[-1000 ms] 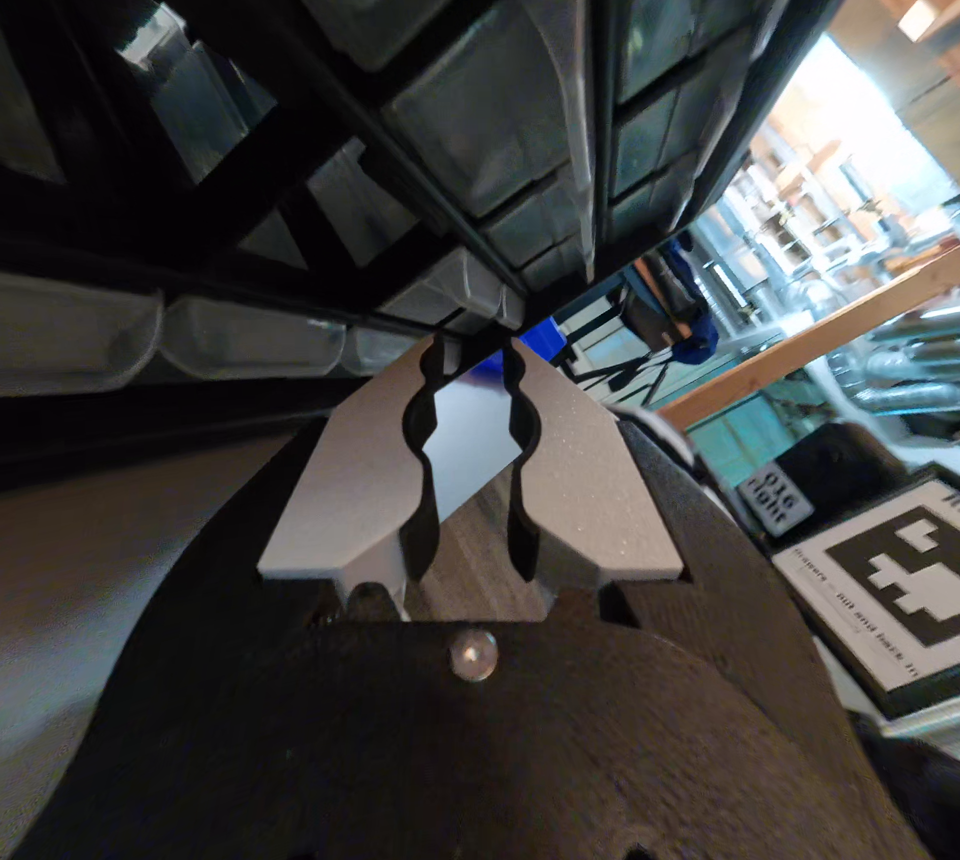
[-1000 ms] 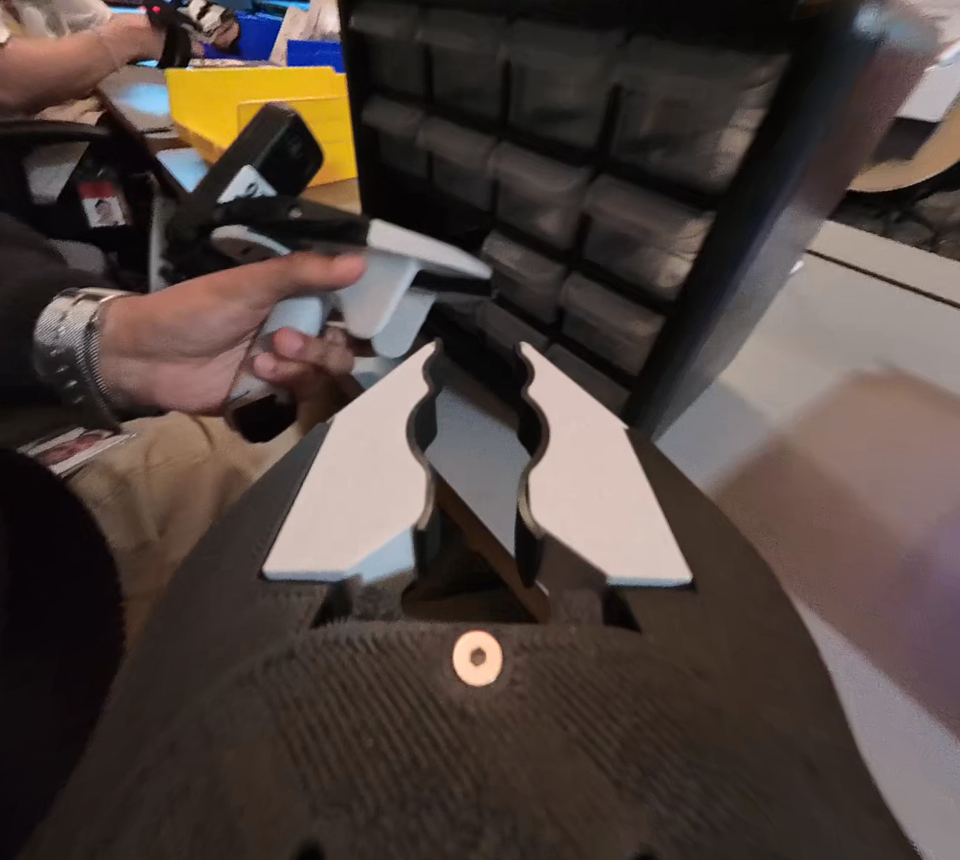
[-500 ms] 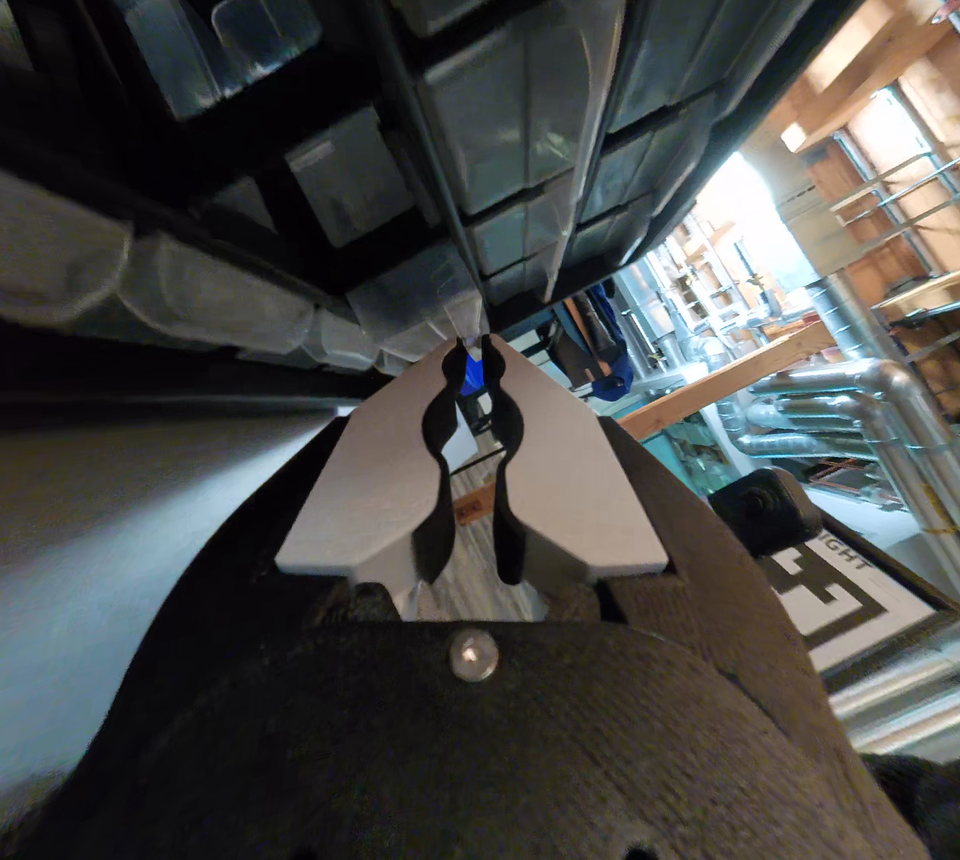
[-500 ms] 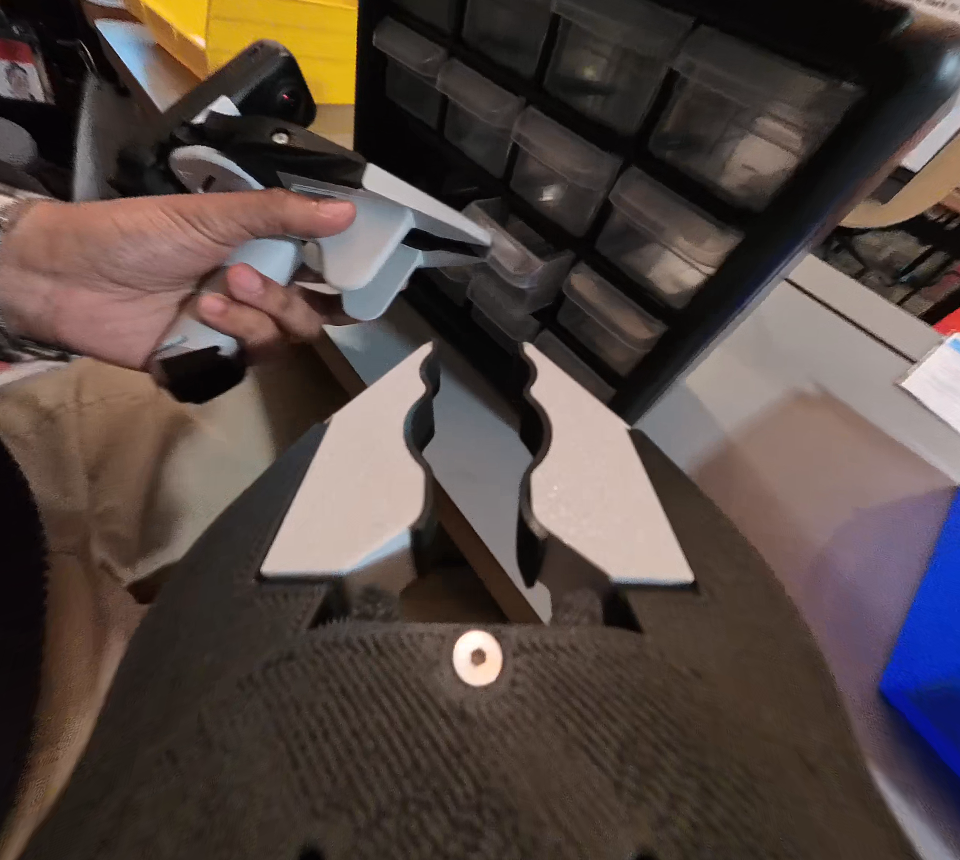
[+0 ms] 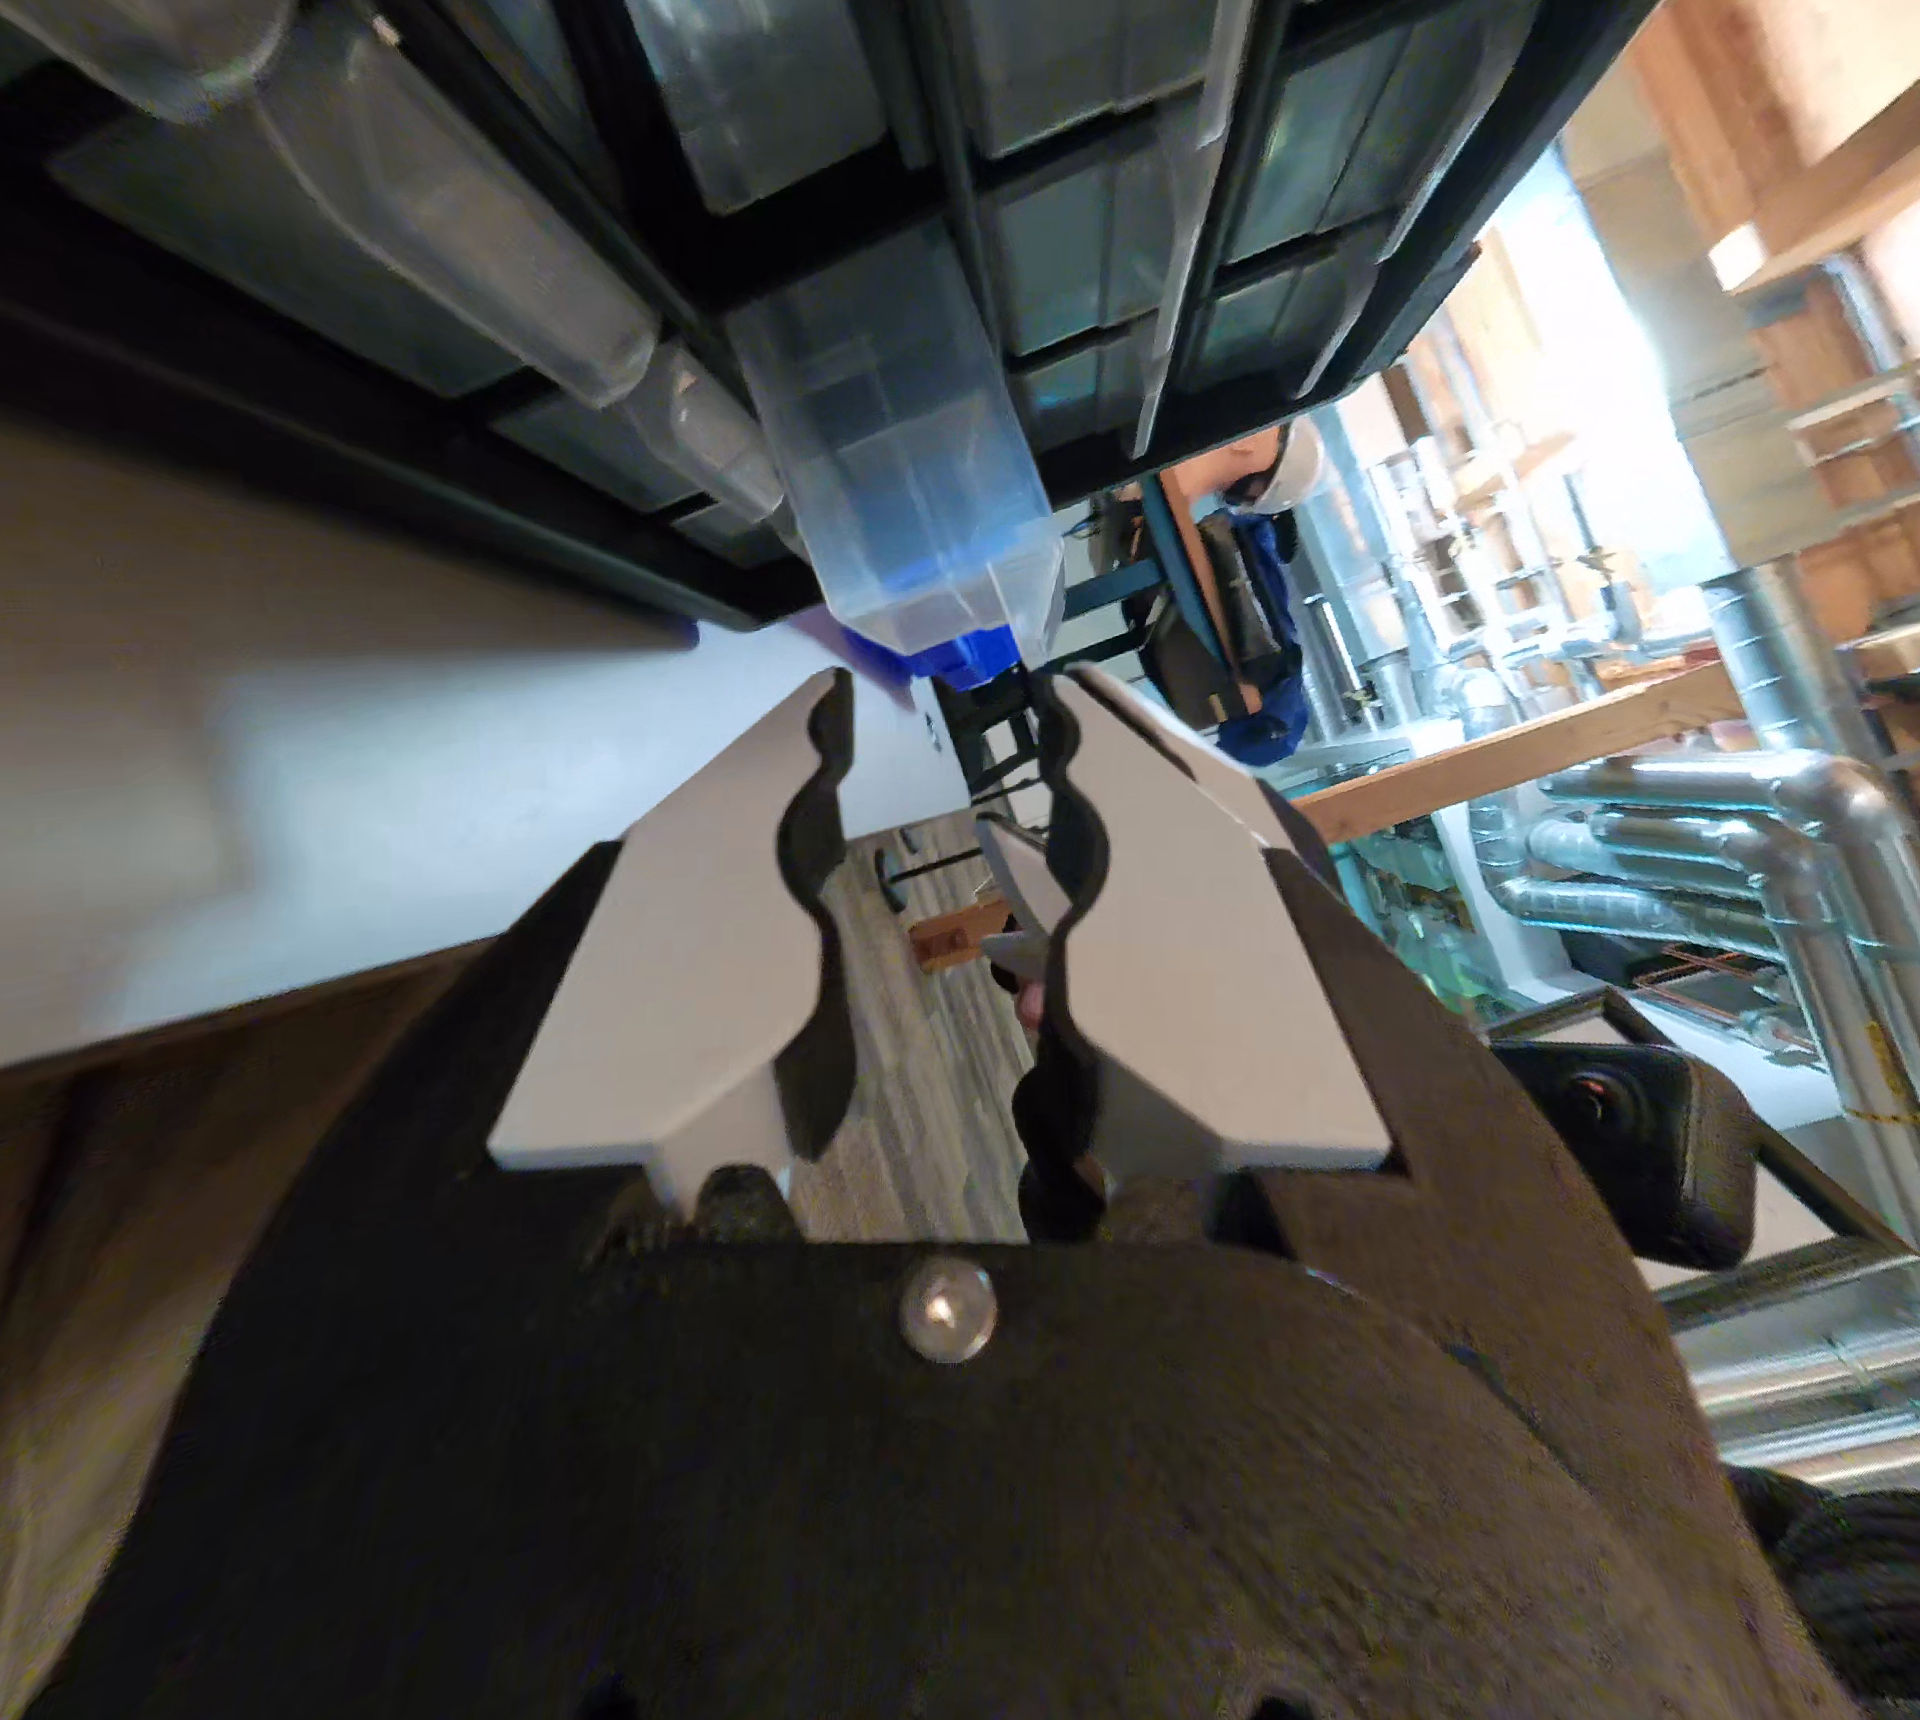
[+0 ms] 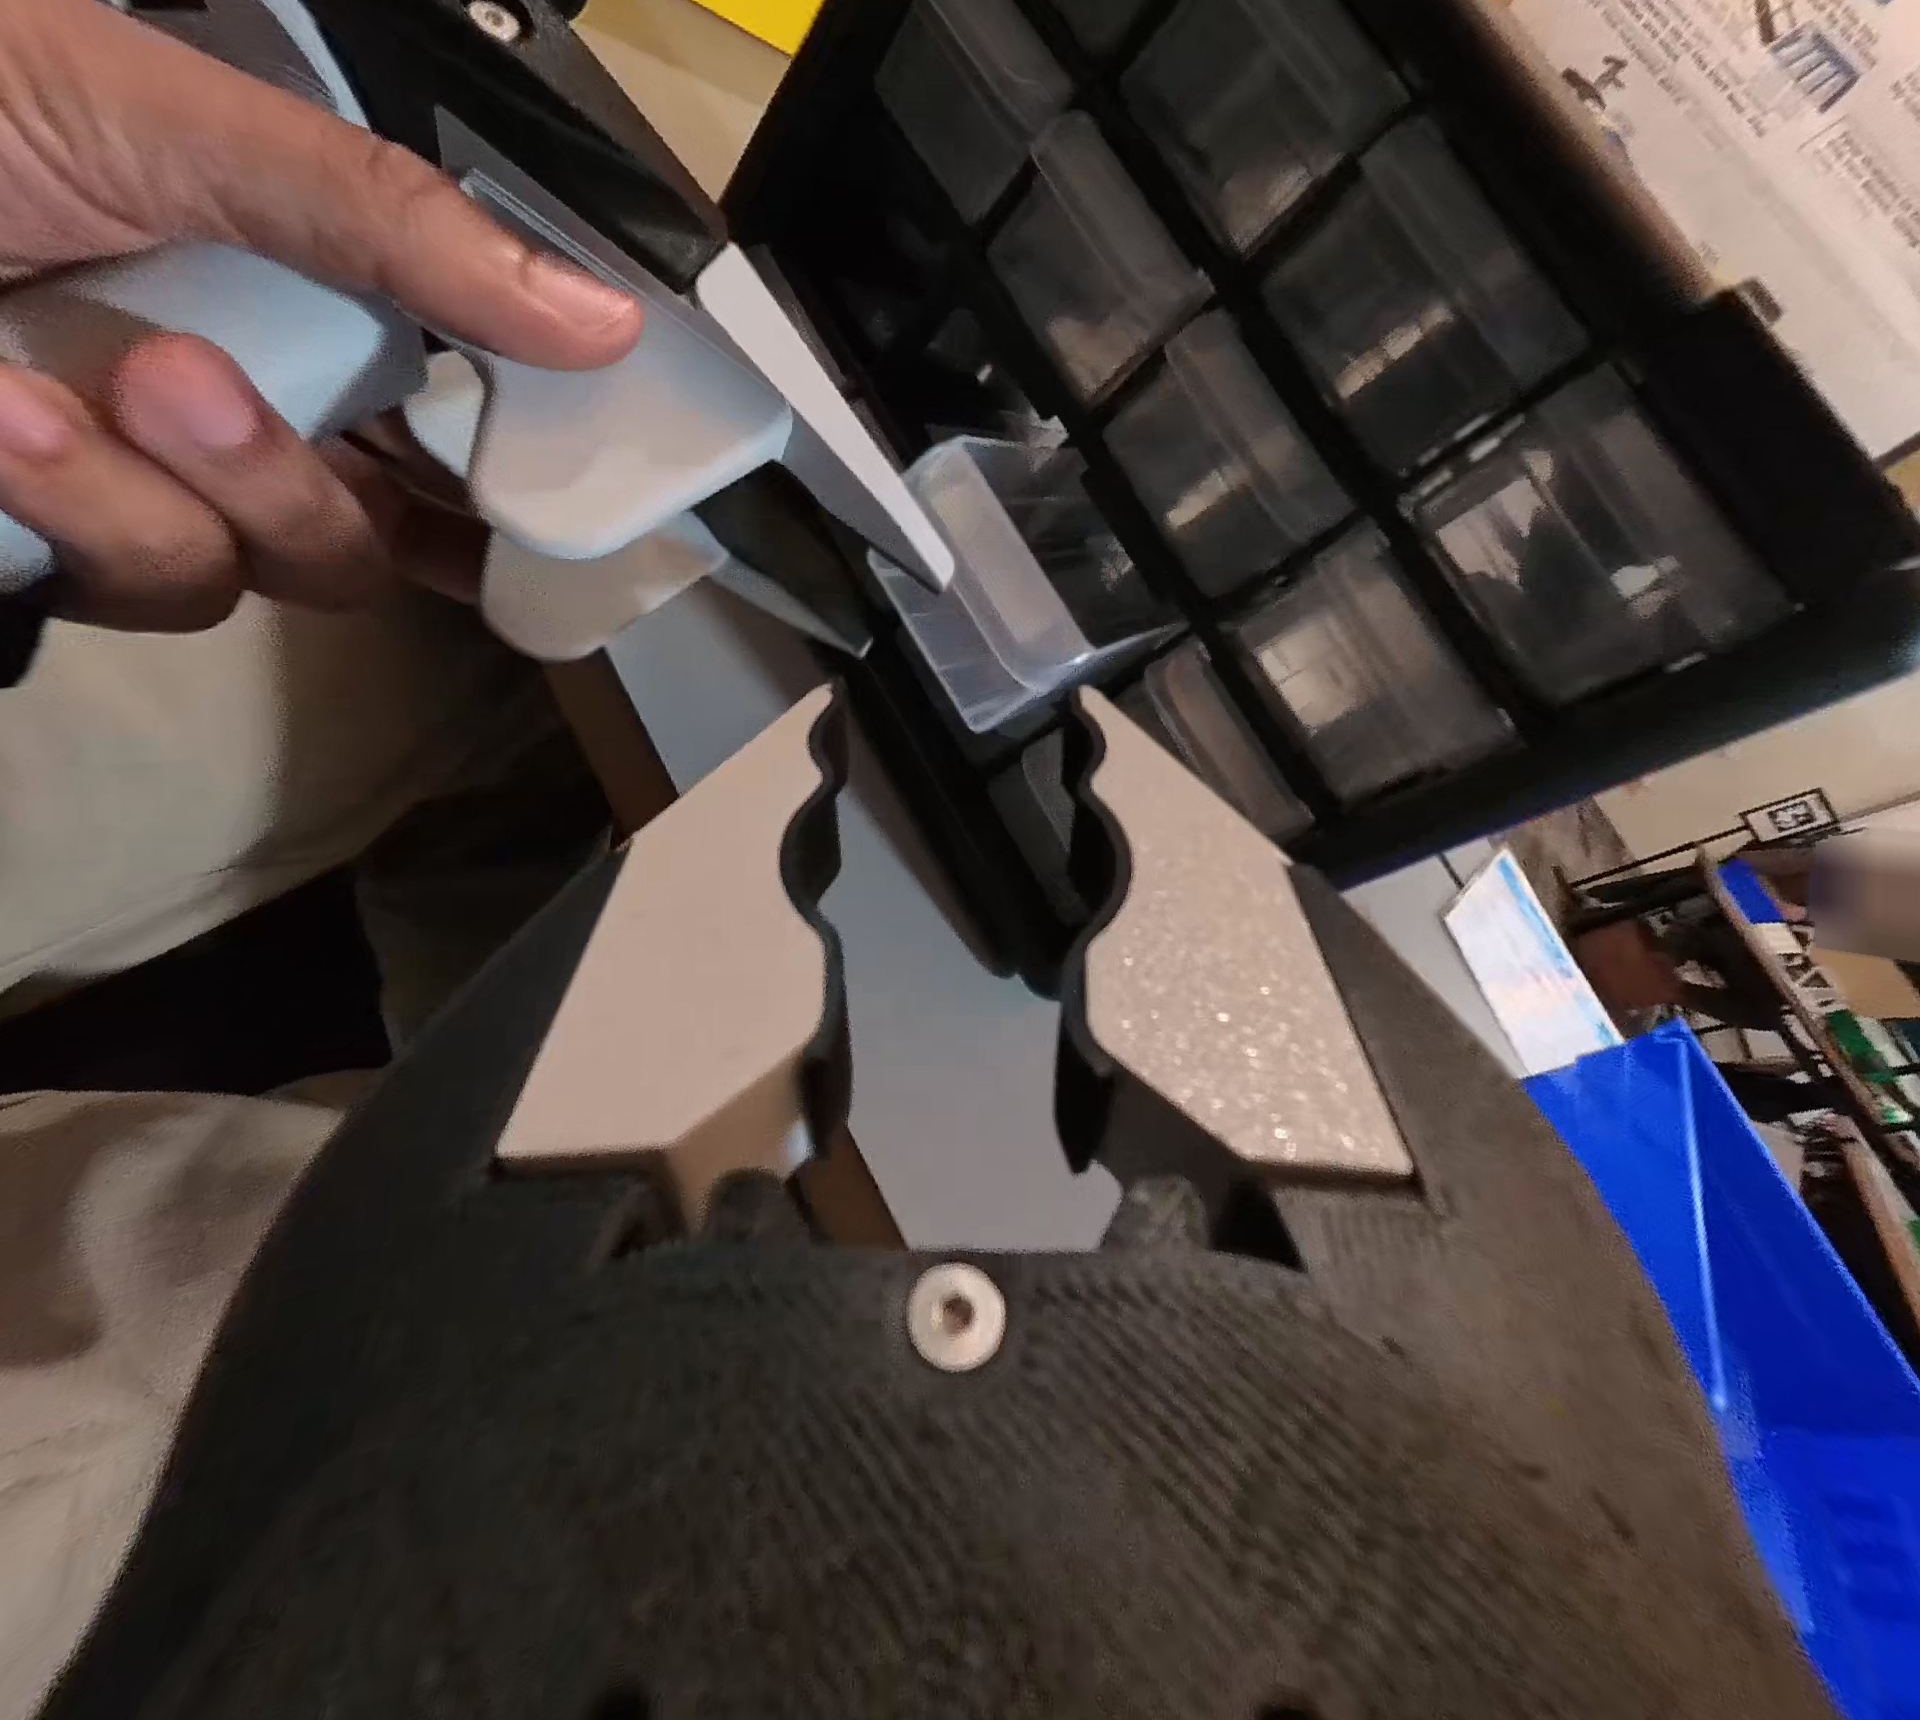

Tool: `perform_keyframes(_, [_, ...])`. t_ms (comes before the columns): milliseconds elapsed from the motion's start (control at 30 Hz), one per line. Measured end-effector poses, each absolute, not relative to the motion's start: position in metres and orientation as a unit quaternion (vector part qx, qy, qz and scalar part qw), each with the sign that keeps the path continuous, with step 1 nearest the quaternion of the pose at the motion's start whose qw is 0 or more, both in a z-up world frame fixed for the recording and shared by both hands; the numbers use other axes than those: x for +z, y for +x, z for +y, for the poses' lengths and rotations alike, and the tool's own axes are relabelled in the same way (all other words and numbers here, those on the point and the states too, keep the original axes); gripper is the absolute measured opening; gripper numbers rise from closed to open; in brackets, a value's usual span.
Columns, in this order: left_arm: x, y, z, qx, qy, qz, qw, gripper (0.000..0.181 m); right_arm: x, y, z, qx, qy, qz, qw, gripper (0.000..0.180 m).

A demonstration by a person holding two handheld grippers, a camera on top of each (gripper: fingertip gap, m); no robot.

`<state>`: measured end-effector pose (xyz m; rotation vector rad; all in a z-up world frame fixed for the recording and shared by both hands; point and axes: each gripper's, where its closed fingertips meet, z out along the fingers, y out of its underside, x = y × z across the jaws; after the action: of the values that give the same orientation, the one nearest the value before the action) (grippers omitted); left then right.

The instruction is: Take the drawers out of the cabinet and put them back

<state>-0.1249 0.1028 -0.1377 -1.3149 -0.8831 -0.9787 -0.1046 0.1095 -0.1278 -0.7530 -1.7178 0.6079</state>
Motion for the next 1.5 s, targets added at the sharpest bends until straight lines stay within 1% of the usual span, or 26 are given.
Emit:
perform_keyframes(33, [-0.139, -0.123, 0.101, -0.421, -0.574, -0.381, 0.591, 0.039, -0.127, -0.106, 0.107, 0.255, -0.314, -0.726, 0.556, 0.042])
perform_keyframes(167, [-0.142, -0.121, 0.091, -0.398, -0.605, -0.366, 0.584, 0.051, -0.123, -0.113, 0.107, 0.212, -0.294, -0.730, 0.580, 0.049])
perform_keyframes(267, [-0.144, -0.130, 0.083, -0.358, -0.627, -0.351, 0.596, 0.055, -0.124, -0.123, 0.116, 0.136, -0.270, -0.738, 0.603, 0.064])
perform_keyframes(367, [-0.147, -0.140, 0.081, -0.340, -0.639, -0.343, 0.599, 0.056, -0.131, -0.133, 0.118, 0.074, -0.238, -0.750, 0.613, 0.064])
perform_keyframes(533, [-0.153, -0.150, 0.082, -0.349, -0.639, -0.351, 0.589, 0.059, -0.138, -0.149, 0.116, 0.035, -0.226, -0.761, 0.608, 0.061])
perform_keyframes(567, [-0.153, -0.151, 0.082, -0.355, -0.635, -0.355, 0.587, 0.060, -0.139, -0.152, 0.118, 0.031, -0.229, -0.762, 0.605, 0.058])
perform_keyframes(600, [-0.153, -0.151, 0.082, -0.357, -0.632, -0.357, 0.587, 0.060, -0.140, -0.154, 0.118, 0.027, -0.231, -0.763, 0.604, 0.051])
perform_keyframes(733, [-0.152, -0.147, 0.083, -0.355, -0.638, -0.347, 0.588, 0.061, -0.142, -0.152, 0.115, 0.019, -0.217, -0.768, 0.603, 0.039])
perform_keyframes(867, [-0.152, -0.137, 0.085, -0.374, -0.646, -0.328, 0.579, 0.065, -0.143, -0.141, 0.115, 0.021, -0.222, -0.775, 0.591, 0.038])
perform_keyframes(967, [-0.151, -0.127, 0.083, -0.384, -0.645, -0.329, 0.574, 0.065, -0.144, -0.133, 0.112, 0.036, -0.216, -0.781, 0.584, 0.037])
perform_keyframes(1000, [-0.148, -0.120, 0.082, -0.392, -0.644, -0.323, 0.572, 0.070, -0.144, -0.130, 0.109, 0.038, -0.207, -0.784, 0.584, 0.037])
perform_keyframes(1100, [-0.143, -0.101, 0.078, -0.400, -0.665, -0.280, 0.566, 0.077, -0.146, -0.124, 0.104, 0.044, -0.197, -0.787, 0.583, 0.036])
perform_keyframes(1167, [-0.136, -0.100, 0.073, -0.394, -0.670, -0.257, 0.575, 0.081, -0.146, -0.120, 0.099, 0.055, -0.196, -0.790, 0.579, 0.035])
perform_keyframes(1267, [-0.118, -0.113, 0.061, -0.389, -0.639, -0.251, 0.614, 0.081, -0.150, -0.113, 0.092, 0.067, -0.195, -0.796, 0.569, 0.032])
perform_keyframes(1367, [-0.082, -0.118, 0.044, -0.437, -0.562, -0.225, 0.666, 0.084, -0.153, -0.105, 0.080, 0.094, -0.192, -0.806, 0.553, 0.030])
perform_keyframes(1500, [-0.077, -0.116, 0.042, -0.416, -0.573, -0.195, 0.679, 0.088, -0.156, -0.097, 0.066, 0.117, -0.192, -0.814, 0.536, 0.029])
